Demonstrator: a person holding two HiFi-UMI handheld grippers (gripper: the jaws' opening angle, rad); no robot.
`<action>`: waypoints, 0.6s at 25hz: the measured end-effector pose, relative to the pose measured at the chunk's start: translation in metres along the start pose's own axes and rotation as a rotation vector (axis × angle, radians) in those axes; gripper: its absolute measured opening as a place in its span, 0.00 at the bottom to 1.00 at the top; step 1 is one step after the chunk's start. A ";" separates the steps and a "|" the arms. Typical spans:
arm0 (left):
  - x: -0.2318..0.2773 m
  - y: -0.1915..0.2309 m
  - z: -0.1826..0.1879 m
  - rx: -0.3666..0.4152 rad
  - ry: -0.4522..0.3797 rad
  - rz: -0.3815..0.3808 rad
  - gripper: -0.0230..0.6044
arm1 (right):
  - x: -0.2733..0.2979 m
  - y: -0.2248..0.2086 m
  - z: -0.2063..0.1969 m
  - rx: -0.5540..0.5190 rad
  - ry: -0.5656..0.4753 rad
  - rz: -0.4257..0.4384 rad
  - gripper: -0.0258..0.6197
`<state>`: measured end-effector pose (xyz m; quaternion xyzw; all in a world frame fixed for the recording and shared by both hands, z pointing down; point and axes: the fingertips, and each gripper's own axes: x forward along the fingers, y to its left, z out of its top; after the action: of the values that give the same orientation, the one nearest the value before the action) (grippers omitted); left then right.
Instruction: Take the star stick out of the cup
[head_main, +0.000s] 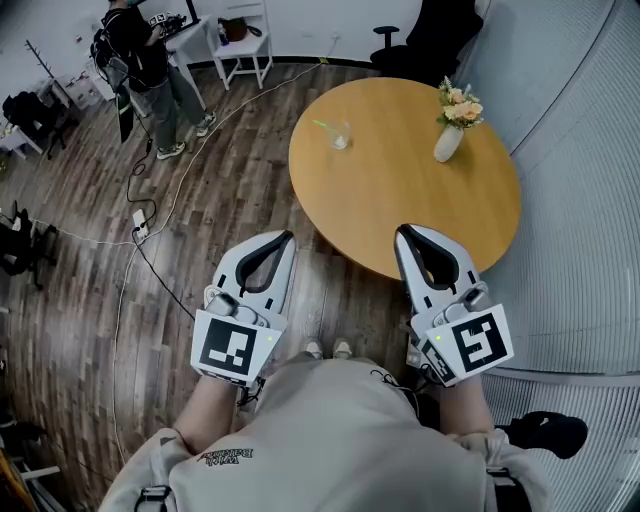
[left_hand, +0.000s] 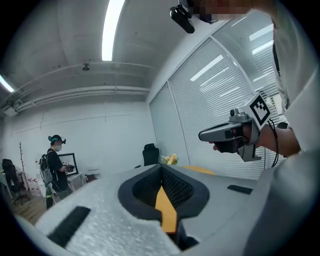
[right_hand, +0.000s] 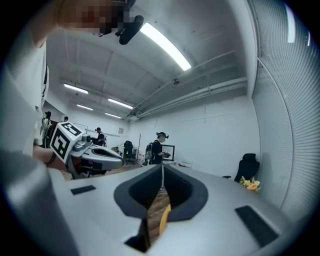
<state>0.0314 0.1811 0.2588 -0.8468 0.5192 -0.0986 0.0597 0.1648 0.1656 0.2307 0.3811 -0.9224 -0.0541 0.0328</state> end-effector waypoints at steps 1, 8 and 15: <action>0.002 -0.001 0.000 0.002 0.003 0.001 0.07 | 0.000 -0.002 -0.001 0.001 0.001 0.002 0.09; 0.015 -0.006 0.002 0.047 0.026 0.015 0.07 | -0.002 -0.014 -0.010 0.015 0.007 0.024 0.09; 0.030 -0.022 -0.001 0.005 0.032 0.004 0.07 | -0.004 -0.025 -0.024 0.013 0.024 0.050 0.09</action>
<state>0.0637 0.1646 0.2675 -0.8439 0.5217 -0.1132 0.0539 0.1880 0.1492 0.2510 0.3589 -0.9314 -0.0429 0.0427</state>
